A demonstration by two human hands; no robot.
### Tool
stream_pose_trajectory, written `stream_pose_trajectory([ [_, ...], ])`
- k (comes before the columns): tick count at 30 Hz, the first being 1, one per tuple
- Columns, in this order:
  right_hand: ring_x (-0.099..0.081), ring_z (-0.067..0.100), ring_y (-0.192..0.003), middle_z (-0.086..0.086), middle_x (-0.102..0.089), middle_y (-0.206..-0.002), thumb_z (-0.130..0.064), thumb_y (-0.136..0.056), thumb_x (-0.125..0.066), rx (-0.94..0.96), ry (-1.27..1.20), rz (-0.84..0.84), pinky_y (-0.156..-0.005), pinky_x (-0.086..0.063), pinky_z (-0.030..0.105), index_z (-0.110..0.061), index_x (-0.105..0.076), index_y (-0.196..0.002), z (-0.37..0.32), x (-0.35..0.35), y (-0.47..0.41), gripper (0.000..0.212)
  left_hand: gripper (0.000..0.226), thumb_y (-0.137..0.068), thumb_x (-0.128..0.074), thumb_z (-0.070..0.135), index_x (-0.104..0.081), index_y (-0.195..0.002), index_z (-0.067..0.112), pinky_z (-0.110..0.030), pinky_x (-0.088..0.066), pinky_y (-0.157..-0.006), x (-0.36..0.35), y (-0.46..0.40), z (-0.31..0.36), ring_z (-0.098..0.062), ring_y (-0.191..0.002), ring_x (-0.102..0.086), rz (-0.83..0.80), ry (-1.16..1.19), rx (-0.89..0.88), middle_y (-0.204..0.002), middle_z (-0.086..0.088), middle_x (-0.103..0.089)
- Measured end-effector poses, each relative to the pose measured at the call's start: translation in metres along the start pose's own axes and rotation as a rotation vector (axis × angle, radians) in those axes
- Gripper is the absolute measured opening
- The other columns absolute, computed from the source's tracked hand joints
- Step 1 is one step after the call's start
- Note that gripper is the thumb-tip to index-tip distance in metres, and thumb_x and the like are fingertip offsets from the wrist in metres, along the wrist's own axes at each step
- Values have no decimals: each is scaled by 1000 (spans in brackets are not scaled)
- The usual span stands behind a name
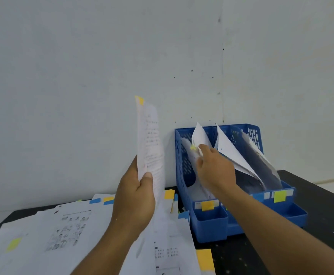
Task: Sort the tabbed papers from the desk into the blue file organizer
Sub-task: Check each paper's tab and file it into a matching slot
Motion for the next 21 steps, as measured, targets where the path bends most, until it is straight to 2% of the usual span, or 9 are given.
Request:
stream_pose_trajectory([
  [4,-49,20,-78,4,-58,-95,-23,-105,-38,-103,-108,6,-67,-37,30,-11,-54,-117,10,9,-11,24,40,-102,-42,13,-54,-128,42,-33,-48,-98,-10,-19,16,-5,-113,-58,-10,146,31,-118,25,-62],
  [7,-48,21,-80,8,-61,-97,-24,-104,-40,-119,-174,1,-68,-36,31,-9,-54,-112,15,12,-16,23,38,-102,-44,14,-58,-111,49,-34,-52,-91,-21,-33,23,-4,-106,-61,-21,216,47,-107,28,-66],
  [9,-49,21,-81,8,-62,-99,-25,-103,-42,-113,-206,6,-69,-37,31,-9,-55,-113,17,12,-17,23,39,-102,-44,12,-59,-117,45,-36,-53,-92,-31,-41,25,-7,-107,-62,-24,250,53,-110,25,-66],
  [11,-50,21,-80,5,-60,-92,-25,-102,-44,-115,-238,17,-67,-37,31,-9,-56,-110,18,12,-17,21,40,-101,-43,11,-56,-127,38,-37,-52,-94,-45,-48,25,-11,-110,-61,-23,239,48,-118,19,-65],
  [13,-51,20,-76,0,-55,-83,-26,-101,-46,-119,-263,28,-62,-36,31,-10,-57,-108,18,12,-17,20,42,-99,-41,8,-55,-126,37,-35,-51,-94,-62,-58,22,-13,-111,-60,3,197,31,-121,15,-63],
  [16,-48,15,-72,-4,-52,-80,-29,-100,-49,-126,-337,29,-53,-29,24,-10,-59,-112,19,10,-17,24,47,-96,-37,5,-51,-132,34,-34,-48,-97,-86,-74,13,-15,-116,-56,52,160,15,-129,11,-59],
  [19,-43,9,-66,-10,-47,-75,-31,-99,-52,-146,-427,27,-51,-26,18,-13,-60,-112,22,8,-16,23,51,-96,-35,4,-44,-141,28,-34,-46,-100,-108,-87,3,-18,-121,-52,99,142,43,-138,6,-54],
  [21,-50,12,-74,-9,-53,-81,-33,-99,-53,-150,-472,24,-55,-30,18,-20,-59,-111,24,8,-16,19,51,-96,-35,4,-43,-141,27,-33,-46,-98,-122,-94,-7,-20,-122,-52,128,165,90,-139,5,-52],
])
Point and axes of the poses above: each hand's wrist, its own y-axis away from the middle knuckle, its own x-axis out of the back of the hand, z = x × y, the point moved 2 cm from there along -y, towards the middle knuckle
